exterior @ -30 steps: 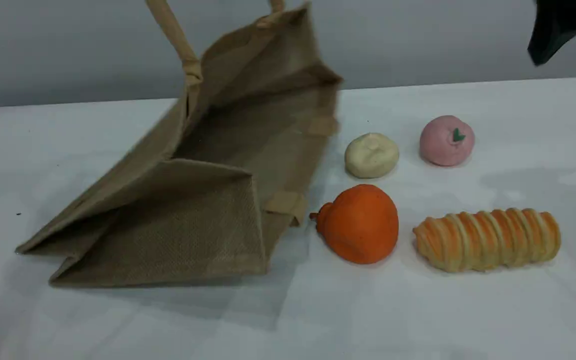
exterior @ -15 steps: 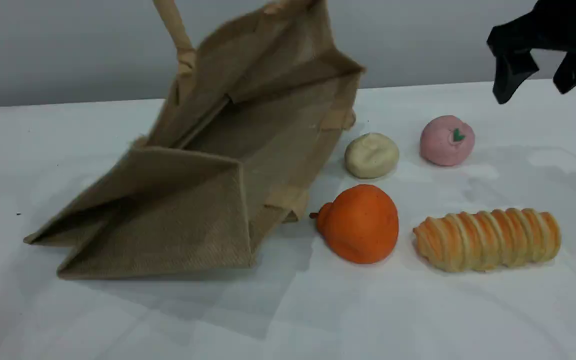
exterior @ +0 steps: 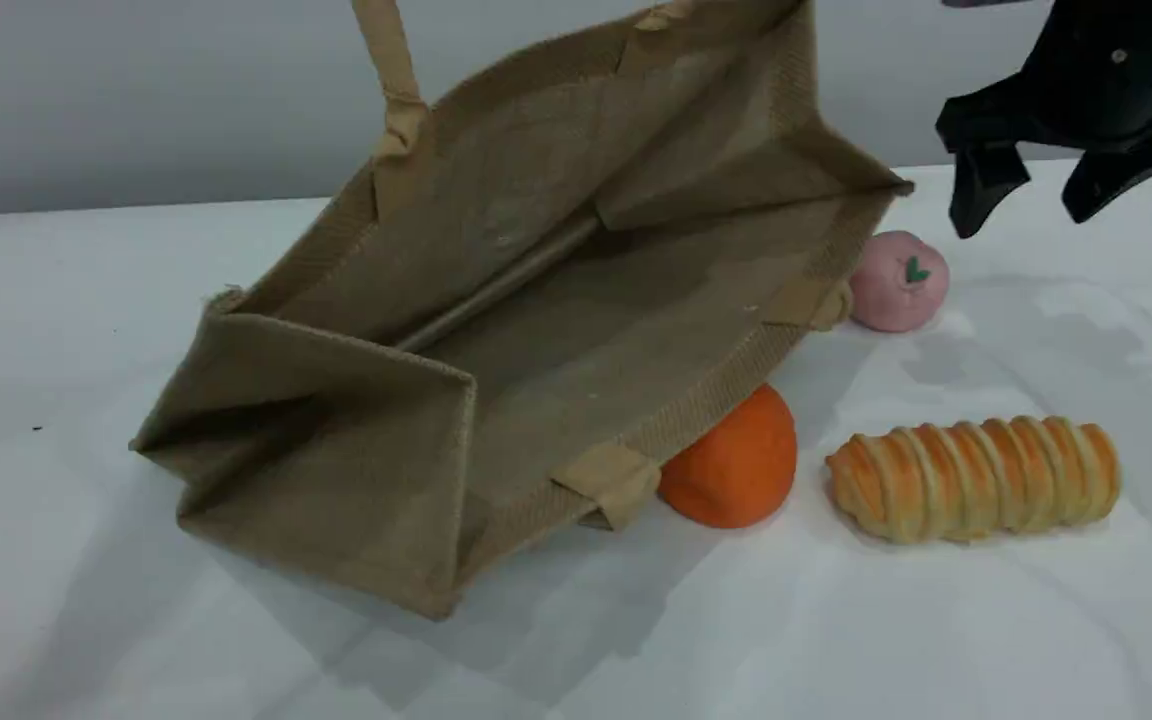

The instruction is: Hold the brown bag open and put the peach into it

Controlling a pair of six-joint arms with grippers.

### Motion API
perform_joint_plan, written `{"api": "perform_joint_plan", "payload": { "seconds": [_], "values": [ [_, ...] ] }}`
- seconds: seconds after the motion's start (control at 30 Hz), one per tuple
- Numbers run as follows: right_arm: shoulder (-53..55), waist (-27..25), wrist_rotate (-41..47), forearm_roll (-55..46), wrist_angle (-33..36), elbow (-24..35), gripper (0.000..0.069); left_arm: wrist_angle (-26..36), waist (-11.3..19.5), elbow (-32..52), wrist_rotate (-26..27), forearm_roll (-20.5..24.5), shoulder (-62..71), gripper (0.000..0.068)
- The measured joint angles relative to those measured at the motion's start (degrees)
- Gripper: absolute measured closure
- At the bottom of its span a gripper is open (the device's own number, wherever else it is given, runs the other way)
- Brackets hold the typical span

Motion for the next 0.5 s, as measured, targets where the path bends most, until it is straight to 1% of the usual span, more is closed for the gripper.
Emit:
{"api": "perform_joint_plan", "payload": {
  "seconds": [0.1, 0.23, 0.3, 0.5],
  "values": [
    [1.09, 0.0, -2.08, 2.41, -0.95, -0.02, 0.0132, -0.12, 0.07, 0.0, -2.68, 2.42, 0.0, 0.0589],
    [2.59, 0.07, -6.54, 7.17, -2.19, -0.02, 0.0132, -0.17, 0.07, 0.0, -5.74, 7.85, 0.0, 0.0589],
    [3.0, 0.45, -9.4, 9.86, -3.33, -0.08, 0.0132, -0.17, 0.07, 0.0, -6.91, 9.66, 0.0, 0.0589],
    [3.21, 1.58, -18.74, 18.03, -7.35, -0.1, 0.0132, -0.17, 0.07, 0.0, -6.91, 9.95, 0.0, 0.0589]
  ]
}}
